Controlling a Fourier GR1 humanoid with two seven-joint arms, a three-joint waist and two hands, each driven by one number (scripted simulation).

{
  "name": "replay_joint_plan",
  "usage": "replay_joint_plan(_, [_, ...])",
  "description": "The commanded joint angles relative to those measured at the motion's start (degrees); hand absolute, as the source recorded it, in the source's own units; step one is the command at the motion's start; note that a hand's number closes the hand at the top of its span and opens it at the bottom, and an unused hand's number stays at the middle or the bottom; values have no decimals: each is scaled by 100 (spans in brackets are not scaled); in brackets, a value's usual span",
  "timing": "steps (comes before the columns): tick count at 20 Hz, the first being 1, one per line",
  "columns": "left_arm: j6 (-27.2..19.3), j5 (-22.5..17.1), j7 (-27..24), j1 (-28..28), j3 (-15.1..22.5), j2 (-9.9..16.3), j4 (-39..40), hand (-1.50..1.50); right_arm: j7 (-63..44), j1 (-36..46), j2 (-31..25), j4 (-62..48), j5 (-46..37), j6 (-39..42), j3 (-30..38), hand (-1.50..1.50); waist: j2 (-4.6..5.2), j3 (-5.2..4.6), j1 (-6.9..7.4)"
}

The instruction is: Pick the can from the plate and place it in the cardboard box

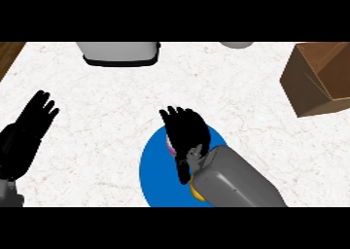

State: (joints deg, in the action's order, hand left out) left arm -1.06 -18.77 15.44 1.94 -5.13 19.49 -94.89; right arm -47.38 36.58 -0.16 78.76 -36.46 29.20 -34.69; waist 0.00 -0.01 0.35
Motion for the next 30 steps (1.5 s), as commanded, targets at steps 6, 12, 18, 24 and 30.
replay_joint_plan(6, [191, 302, -278, -16, -114, -191, 312, 0, 96, 396, 14, -638, 95, 238, 191, -150, 3, 0, 13])
replay_joint_plan(12, [407, 196, -121, 59, -316, -217, 230, 0, 585, 147, 14, -859, -308, 52, 179, -150, 4, 0, -5])
replay_joint_plan(18, [319, 375, -152, -116, -347, -414, 83, 0, 591, -26, 15, -947, -308, -345, -125, -150, 0, 1, -2])
replay_joint_plan(24, [621, 277, -190, -213, -477, -333, 88, 0, 1270, -47, 4, -997, -674, -706, -89, 150, 2, 1, 7])
replay_joint_plan(30, [575, 379, -63, -173, -525, -445, -47, 0, 1360, 325, 14, -1286, -565, -657, 12, 150, 2, 1, 26])
